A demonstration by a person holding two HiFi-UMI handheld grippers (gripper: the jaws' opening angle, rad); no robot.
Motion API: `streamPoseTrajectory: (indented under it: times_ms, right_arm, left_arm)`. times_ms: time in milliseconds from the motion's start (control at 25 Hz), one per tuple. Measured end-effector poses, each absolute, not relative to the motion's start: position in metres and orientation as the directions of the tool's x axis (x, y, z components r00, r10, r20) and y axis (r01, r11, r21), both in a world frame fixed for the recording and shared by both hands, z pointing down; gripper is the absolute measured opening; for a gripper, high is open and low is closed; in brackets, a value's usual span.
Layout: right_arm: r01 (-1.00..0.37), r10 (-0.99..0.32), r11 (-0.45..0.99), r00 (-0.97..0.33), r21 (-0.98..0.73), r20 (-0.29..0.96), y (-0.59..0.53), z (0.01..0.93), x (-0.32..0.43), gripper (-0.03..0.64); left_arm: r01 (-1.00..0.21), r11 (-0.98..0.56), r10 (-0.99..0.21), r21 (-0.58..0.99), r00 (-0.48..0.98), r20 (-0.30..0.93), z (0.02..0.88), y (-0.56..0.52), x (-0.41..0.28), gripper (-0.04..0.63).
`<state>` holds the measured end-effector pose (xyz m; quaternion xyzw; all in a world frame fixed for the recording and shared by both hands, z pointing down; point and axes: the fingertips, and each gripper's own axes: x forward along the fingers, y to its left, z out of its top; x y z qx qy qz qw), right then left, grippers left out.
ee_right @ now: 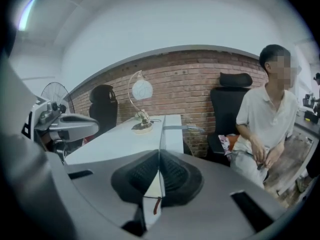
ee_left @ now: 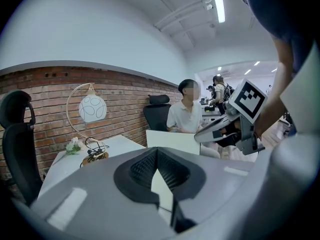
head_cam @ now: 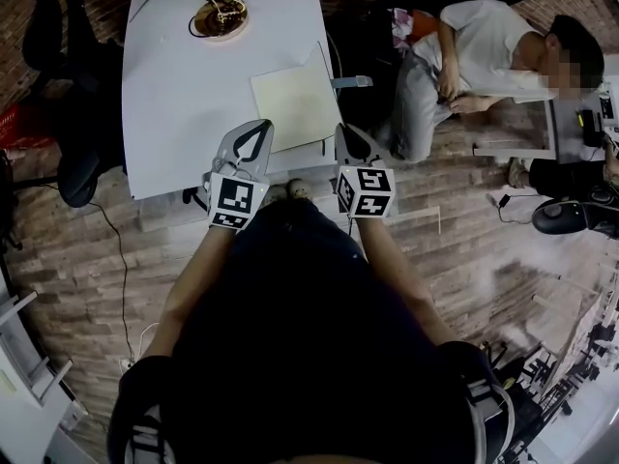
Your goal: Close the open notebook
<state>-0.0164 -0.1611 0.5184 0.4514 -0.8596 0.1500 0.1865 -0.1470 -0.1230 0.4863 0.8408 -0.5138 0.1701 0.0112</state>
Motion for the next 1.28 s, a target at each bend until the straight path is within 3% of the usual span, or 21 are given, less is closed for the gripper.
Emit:
streamPoseTrajectory:
  times_ms: [1280]
  right_arm:
    - [-0.647,-0.614,0.746,-0.58,0.155,0.535,-0.162,0.531,-0.097,0.02]
  left_arm:
    - [-0.933,-0.329,-0.908,-0.147,0.27,0.321,0.493,-0.112,-0.197,-0.005]
